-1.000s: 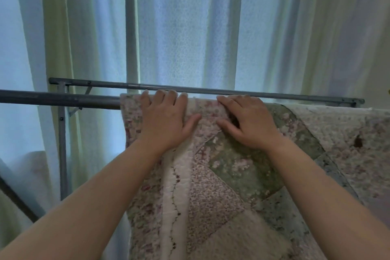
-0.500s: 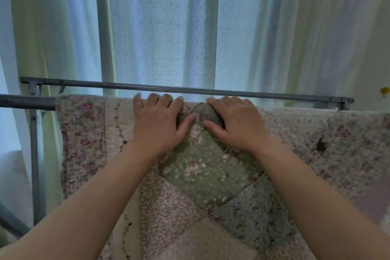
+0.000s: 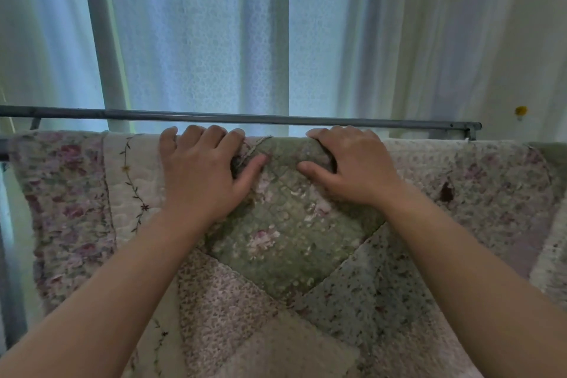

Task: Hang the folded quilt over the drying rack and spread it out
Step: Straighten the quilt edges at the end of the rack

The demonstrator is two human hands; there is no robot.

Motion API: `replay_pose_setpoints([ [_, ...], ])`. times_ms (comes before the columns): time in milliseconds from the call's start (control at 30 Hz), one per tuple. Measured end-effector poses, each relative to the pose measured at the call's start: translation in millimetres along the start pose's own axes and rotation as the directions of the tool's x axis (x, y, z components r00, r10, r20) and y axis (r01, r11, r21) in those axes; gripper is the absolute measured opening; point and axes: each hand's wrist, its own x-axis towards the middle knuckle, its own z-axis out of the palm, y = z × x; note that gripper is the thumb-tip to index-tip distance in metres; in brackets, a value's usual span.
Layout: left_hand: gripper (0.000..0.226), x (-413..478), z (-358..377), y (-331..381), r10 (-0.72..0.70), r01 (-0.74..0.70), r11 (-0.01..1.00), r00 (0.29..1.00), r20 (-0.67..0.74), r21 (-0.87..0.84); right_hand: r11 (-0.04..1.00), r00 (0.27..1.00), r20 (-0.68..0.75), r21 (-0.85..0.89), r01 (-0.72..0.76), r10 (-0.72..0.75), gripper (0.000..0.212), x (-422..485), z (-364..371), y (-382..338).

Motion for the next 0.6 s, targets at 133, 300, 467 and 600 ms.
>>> replay_pose_setpoints([
  [133, 0.055, 3, 1, 8, 0.005, -0.005, 1.000, 1.000, 0.011, 0.004, 1.000, 1.000, 0.019, 0.007, 0.006, -0.006, 0.063, -4, -5, 21],
  [300, 0.062, 12, 6, 41, 0.028, -0.030, 0.999, 0.997, 0.076, 0.030, 0.999, 1.000, 0.009, 0.030, 0.027, -0.027, 0.058, -13, -8, 51],
  [467, 0.066, 21, 14, 91, -0.010, 0.008, 1.000, 0.992, 0.124, 0.022, 0.991, 0.994, 0.034, 0.085, 0.104, -0.107, 0.056, -23, -16, 90],
  [600, 0.068, 29, 22, 134, -0.102, 0.096, 0.994, 0.982, 0.157, 0.046, 0.987, 0.988, 0.059, 0.091, 0.135, -0.141, 0.055, -32, -25, 133],
])
